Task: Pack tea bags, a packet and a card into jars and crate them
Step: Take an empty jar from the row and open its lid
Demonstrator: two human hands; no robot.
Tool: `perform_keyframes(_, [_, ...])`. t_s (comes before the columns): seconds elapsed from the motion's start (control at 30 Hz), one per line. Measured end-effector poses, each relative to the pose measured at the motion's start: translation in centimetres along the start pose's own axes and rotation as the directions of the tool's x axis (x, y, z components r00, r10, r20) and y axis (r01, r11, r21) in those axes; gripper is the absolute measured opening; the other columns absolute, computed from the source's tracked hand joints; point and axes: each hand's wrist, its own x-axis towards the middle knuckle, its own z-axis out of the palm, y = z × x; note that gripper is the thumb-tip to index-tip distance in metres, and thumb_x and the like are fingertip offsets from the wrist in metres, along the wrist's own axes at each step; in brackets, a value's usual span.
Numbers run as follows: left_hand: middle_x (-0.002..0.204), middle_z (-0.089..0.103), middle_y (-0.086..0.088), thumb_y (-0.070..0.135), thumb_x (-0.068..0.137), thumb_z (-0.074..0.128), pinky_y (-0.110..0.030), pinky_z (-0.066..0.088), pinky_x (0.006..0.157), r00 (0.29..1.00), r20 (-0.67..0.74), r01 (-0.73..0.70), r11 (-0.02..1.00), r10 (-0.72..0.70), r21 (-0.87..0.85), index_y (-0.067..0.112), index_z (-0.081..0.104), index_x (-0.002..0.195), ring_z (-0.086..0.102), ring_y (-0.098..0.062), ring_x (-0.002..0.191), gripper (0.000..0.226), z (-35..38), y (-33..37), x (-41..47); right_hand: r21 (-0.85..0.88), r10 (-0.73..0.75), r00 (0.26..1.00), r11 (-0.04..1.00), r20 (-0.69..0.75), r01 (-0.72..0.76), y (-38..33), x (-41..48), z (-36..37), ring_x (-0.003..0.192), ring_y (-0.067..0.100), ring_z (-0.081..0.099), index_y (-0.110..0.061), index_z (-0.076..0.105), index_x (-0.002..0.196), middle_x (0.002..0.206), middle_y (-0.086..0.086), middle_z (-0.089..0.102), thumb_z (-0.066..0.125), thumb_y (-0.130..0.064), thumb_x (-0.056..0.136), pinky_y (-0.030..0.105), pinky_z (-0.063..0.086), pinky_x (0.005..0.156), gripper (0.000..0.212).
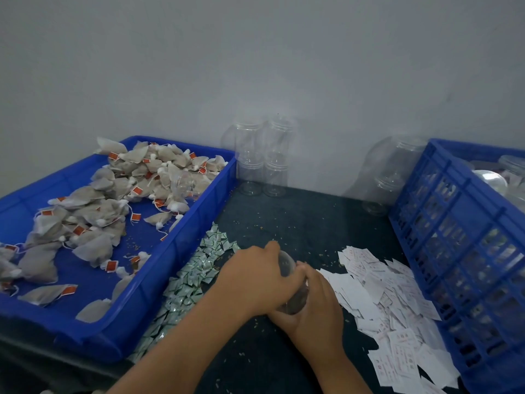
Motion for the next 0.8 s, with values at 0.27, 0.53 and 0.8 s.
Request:
perform_keyframes(0.27, [0.106, 0.068, -0.008, 0.082, 0.086, 0.02, -0.032, 0.05, 0.069, 0.935, 0.329, 0.167, 0.982, -0.132, -0.082, 0.021, 0.061, 0.122, 0.076, -0.019, 0.073, 0.082, -2.1, -0.8, 0.5, -0.125, -0.227, 0.966, 0.969, -0.124, 0.212, 0.7, -0.2, 0.8, 0.121, 0.019, 0.066, -0.021, 0.058, 0.143, 0.134, -0.004, 0.069, 0.082, -0.071, 0.082, 0.033, 0.058, 0.096, 0.083])
perform_keyframes(0.53, [0.116, 0.073, 0.002, 0.107, 0.065, 0.025, -0.035, 0.06, 0.088, 0.884, 0.444, 0.3, 0.905, -0.145, -0.302, 0.032, 0.058, 0.125, 0.077, -0.015, 0.093, 0.102, -2.4, -2.6, 0.4, -0.136, -0.316, 0.942, 0.944, -0.11, 0.301, 0.8, 0.0, 0.8, 0.121, 0.027, 0.067, -0.014, 0.062, 0.139, 0.133, 0.005, 0.069, 0.083, -0.064, 0.086, 0.04, 0.057, 0.103, 0.076])
perform_keyframes(0.8, [0.125, 0.056, 0.034, 0.07, 0.067, 0.079, -0.017, 0.049, 0.094, 0.914, 0.11, -0.351, 0.897, 0.391, -0.27, 0.057, 0.048, 0.134, 0.053, 0.012, 0.114, 0.075, -2.9, -3.7, -1.3, 0.147, -0.079, 0.996, 0.987, 0.048, 0.071, 0.7, -0.4, 0.1, 0.123, -0.003, 0.058, -0.05, 0.046, 0.144, 0.136, -0.033, 0.057, 0.087, -0.053, 0.064, 0.02, 0.05, 0.101, 0.09])
